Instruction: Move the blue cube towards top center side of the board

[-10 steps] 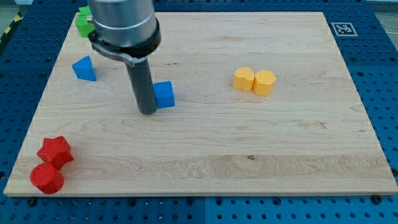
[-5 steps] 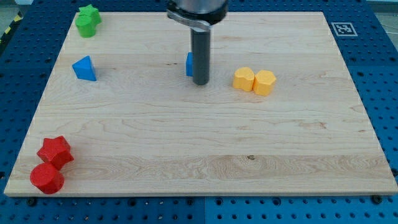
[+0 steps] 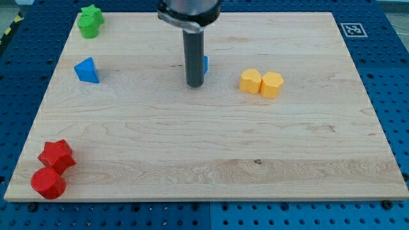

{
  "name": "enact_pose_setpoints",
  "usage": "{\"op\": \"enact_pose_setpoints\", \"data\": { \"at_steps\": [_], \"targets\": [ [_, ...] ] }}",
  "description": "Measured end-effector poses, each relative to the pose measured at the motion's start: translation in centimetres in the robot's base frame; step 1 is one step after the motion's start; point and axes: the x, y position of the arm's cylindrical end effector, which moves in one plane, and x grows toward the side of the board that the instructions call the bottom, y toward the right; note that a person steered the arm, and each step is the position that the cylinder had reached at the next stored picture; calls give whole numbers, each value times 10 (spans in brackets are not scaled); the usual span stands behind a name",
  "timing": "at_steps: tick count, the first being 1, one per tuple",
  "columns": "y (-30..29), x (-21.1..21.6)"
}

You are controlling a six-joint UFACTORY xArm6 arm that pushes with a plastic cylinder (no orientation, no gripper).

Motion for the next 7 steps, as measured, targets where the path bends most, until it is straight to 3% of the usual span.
{"op": "enact_pose_setpoints", "data": {
  "at_steps": [3,7],
  "targets": [
    [0,-76],
    [37,-111]
  ]
}}
